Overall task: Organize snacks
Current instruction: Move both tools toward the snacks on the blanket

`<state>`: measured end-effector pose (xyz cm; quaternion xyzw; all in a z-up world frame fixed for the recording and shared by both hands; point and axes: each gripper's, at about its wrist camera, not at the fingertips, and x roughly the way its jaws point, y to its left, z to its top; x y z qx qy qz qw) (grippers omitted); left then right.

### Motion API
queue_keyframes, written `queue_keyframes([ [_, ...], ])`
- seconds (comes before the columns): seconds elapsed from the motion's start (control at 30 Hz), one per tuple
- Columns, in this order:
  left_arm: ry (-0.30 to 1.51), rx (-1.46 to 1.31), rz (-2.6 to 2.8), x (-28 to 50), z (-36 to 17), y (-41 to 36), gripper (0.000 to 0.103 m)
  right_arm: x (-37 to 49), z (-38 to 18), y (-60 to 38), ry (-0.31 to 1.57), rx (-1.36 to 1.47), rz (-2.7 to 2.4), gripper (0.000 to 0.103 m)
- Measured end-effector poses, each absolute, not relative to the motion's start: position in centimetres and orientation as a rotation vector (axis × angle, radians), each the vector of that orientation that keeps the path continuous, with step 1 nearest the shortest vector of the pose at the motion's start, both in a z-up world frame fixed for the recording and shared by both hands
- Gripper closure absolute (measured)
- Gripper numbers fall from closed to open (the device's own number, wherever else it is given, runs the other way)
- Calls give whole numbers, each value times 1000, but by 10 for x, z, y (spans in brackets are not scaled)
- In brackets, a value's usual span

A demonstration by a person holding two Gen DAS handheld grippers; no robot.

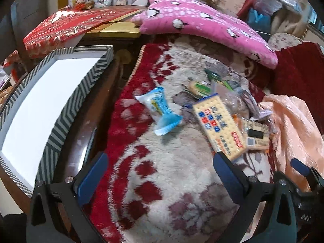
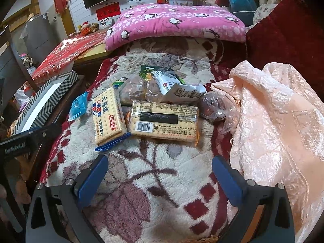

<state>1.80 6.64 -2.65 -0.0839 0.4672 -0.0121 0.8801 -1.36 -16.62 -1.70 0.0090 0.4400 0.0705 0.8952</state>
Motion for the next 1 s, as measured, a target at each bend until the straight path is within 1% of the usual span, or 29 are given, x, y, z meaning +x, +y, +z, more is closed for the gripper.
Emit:
queue_keyframes([
  [0.37,994,-217,-11,33,-27,70,0,-13,-21,-164,926,14,158,1],
  [0.67,991,-200,6,43,-26,69,0,-13,-23,-162,932,15,166,1],
  [1.0,947,-158,18,72,-4,65,0,-11,-24,-165,941,34,172,1],
])
